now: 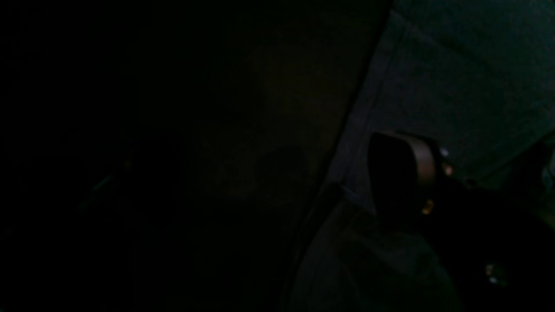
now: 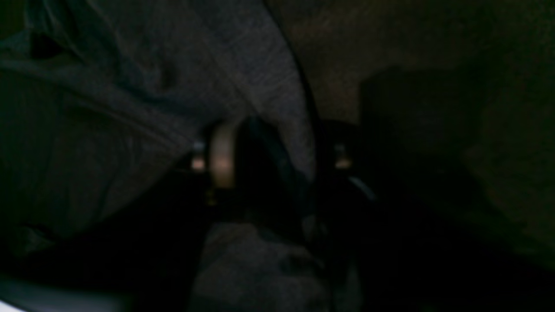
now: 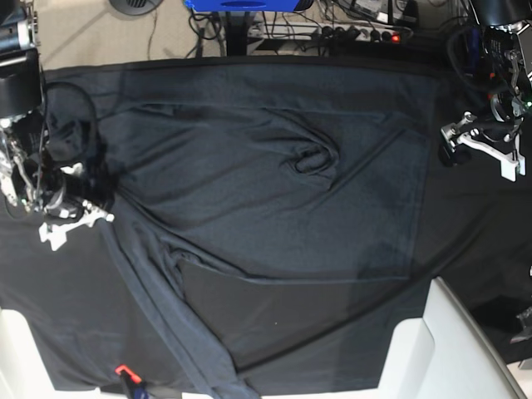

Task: Fold the T-shirt properly
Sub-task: 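Move the left gripper along the shirt's side edge toward the hem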

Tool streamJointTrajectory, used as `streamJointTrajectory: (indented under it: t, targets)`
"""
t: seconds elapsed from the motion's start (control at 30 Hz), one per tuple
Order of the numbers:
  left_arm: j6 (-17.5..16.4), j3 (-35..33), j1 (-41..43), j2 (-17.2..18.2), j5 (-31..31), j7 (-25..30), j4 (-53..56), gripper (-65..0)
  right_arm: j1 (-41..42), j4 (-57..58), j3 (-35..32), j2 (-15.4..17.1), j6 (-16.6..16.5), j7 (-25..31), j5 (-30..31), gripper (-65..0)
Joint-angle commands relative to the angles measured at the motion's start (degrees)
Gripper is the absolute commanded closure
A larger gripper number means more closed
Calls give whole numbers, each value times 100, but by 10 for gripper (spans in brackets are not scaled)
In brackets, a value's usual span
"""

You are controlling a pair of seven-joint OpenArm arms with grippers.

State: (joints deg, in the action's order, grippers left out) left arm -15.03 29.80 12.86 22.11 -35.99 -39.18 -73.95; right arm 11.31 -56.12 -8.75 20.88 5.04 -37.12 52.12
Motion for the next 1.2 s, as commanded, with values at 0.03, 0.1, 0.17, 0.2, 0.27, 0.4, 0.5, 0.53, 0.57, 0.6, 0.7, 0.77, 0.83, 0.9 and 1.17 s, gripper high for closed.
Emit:
streamJointTrajectory:
  t: [0.03,0.1,0.17,0.2,0.27,0.4,0.5,0.53,0.57,0.6,0.7,0.77,0.83,0.9,1.17]
  targets:
    - [-14,40,-25,123,-54,98,-73,-650,113,-81,53,87,-33,42,23,-110]
    - [-14,40,-42,123,-54,98,-73,-650,122,-89,53,87,-33,42,23,-36]
    - [-14,40,-86,141,-54,98,-73,-650,192,-98,62,87,-33,42,23,-5]
    - [-14,40,-95,150,-45,98,-73,-650,218,-98,62,87,-33,42,23,-3]
    - [-14,13,-236,158,139,72,-73,-650,236,-186,62,105,-33,42,23,-2]
    - [-14,-470,-667,167,1045,72,121,-650,210,-705,62,123,10,24,23,-2]
    - [-14,-681,-1062,123,1309,72,507,-650,227,-793,53,123,10,-2,23,-2]
    - [-14,-708,-1185,123,1309,72,657,-650,236,-793,36,123,10,-2,23,-2]
    - [-14,-708,-1326,123,1309,72,806,-650,236,-793,36,123,10,-2,23,-2]
    - [-14,-716,-1458,123,1309,72,956,-650,236,-793,36,123,10,-2,23,-2]
    - [-23,-716,-1862,141,1335,72,1325,-650,245,-793,27,131,10,16,23,-2]
    - [-23,-734,-2143,158,1353,80,1571,-650,245,-801,36,202,10,24,23,-2]
    - [-23,-1042,-2434,194,1361,89,1791,-650,245,-801,36,219,10,33,23,-2]
    - [-23,-1473,-2741,273,1335,98,2028,-650,245,-801,45,228,10,33,23,-2]
    - [-23,-2527,-4376,97,1353,854,4587,-650,245,-810,53,237,2,33,23,-2]
